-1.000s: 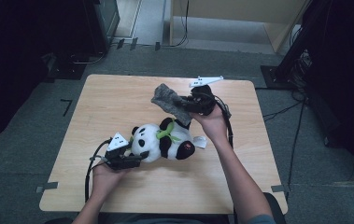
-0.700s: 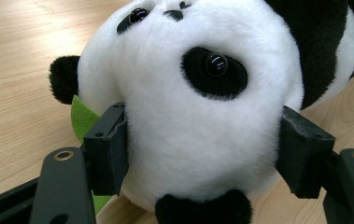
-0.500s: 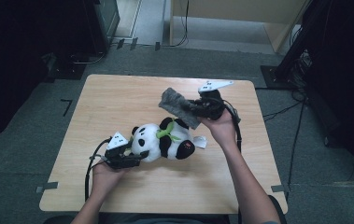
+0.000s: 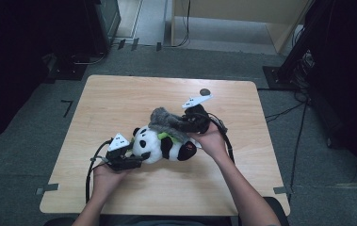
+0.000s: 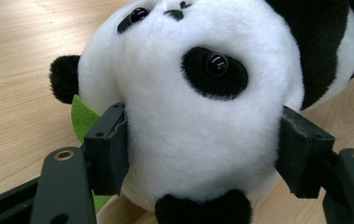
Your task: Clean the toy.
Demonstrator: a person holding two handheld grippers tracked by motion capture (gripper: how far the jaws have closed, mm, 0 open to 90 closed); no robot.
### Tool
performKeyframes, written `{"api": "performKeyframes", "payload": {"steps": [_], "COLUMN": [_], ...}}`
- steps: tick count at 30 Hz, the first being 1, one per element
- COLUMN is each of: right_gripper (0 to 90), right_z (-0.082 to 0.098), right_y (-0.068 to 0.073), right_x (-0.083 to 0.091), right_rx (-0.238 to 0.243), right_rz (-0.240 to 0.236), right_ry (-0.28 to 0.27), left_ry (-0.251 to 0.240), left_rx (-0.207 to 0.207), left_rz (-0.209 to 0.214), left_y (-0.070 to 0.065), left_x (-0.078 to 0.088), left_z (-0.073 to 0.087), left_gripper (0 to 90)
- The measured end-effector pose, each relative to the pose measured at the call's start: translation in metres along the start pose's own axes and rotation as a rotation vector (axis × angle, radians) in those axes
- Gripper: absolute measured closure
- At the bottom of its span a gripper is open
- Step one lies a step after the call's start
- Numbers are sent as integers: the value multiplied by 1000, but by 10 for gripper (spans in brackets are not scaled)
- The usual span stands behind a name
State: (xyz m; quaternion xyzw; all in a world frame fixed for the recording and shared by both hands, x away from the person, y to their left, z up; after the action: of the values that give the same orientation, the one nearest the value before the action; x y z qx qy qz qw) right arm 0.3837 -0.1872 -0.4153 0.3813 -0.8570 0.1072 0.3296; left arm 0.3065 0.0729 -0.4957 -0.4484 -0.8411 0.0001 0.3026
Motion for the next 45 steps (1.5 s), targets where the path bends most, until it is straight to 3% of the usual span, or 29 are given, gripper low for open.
{"api": "performKeyframes", "payload": {"steps": [5, 16, 25, 32, 36, 42, 45], "right_gripper": [763, 752, 757, 758, 769, 774, 775], "right_z": [16, 43, 77, 83, 85, 85, 78], "right_y": [-13, -21, -36, -40, -45, -55, -55], "right_x": [8, 26, 32, 31, 32, 42, 52], "right_rx": [-48, -69, -111, -113, -109, -158, -159], "right_rz": [-20, -11, 7, 9, 35, 42, 17], "right_ry": [-4, 12, 87, 104, 113, 73, 11], "left_ry": [5, 1, -1, -2, -4, -6, -6], "left_rx": [-5, -1, 1, 0, 0, -3, -3], "left_rz": [-3, -1, 3, 5, 7, 9, 10], "left_y": [-1, -1, 0, 0, 1, 1, 1], "left_x": [0, 0, 0, 0, 0, 0, 0], "left_z": [0, 0, 1, 1, 1, 1, 1], "left_gripper": [297, 294, 293, 291, 291, 285, 284]}}
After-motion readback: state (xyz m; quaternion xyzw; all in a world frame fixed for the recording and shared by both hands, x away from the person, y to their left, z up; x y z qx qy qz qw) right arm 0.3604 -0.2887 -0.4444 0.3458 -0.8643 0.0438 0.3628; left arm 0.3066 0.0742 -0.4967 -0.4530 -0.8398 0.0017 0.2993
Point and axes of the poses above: each handheld gripper's, and its own axes: x roughly backward along the jaws, z roughly out of its underside, y roughly to its left, the point moved 2 cm from there along -x, roughly forward along the jaws, and after that the axes turned 9 degrees about z, right-handed, at the moved point
